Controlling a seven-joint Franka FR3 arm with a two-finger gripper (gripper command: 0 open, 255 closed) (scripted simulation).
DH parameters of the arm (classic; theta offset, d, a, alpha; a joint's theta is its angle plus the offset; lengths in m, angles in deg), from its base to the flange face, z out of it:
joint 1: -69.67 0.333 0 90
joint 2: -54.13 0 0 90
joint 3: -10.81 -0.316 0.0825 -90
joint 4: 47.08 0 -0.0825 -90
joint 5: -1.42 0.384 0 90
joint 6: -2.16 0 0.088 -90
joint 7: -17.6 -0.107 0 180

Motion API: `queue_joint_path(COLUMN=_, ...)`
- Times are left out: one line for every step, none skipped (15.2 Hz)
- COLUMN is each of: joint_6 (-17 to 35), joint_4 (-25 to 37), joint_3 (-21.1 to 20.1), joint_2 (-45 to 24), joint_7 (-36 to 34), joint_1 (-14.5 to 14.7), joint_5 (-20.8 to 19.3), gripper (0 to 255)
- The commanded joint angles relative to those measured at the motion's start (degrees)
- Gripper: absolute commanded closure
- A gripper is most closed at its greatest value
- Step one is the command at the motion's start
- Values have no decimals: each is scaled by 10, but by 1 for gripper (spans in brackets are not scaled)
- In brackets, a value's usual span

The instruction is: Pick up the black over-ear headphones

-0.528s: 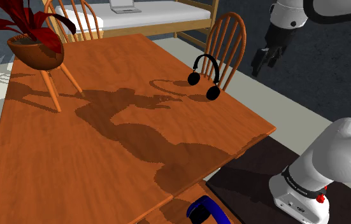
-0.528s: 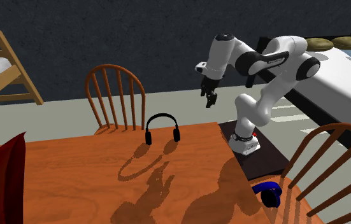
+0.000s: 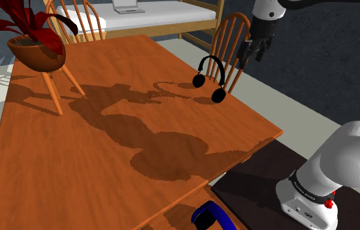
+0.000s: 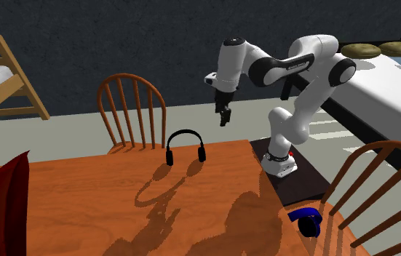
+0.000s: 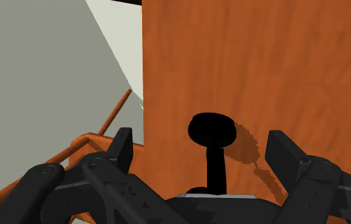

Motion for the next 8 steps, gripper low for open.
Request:
queue_joint_path(joint_6=6, joint_4=45, joint_3=3, joint_2=-55, joint_7=0, joint_1=-2, joint_5=4, gripper=0)
queue_joint_path(joint_6=6, joint_4=68, joint_3=3, joint_2=-80, joint_7=-1, joint_1=-3, joint_5=7, gripper=0)
queue_joint_path(joint_6=5, joint_4=91, joint_3=4, joint_2=-105, joint_7=-1, joint_1=-3, joint_5=9, gripper=0)
queue_joint_path(joint_6=4, joint_4=116, joint_3=5, joint_2=-130, joint_7=-2, joint_1=-3, joint_5=12, gripper=0)
queue_joint_path(joint_6=1, joint_4=141, joint_3=5, joint_2=-155, joint_7=-3, joint_1=-4, joint_5=15, gripper=0)
queue_joint_path(joint_6=-2, joint_4=167, joint_3=6, joint_2=-180, joint_7=-3, joint_1=-4, joint_5=17, gripper=0)
queue_joint_path(joint_6=-6, joint_4=194, joint_3=6, joint_2=-205, joint_7=-4, joint_1=-5, joint_5=20, gripper=0)
queue_joint_path(joint_6=-11, joint_4=222, joint_3=7, joint_2=-231, joint_7=-4, joint_1=-5, joint_5=23, gripper=0)
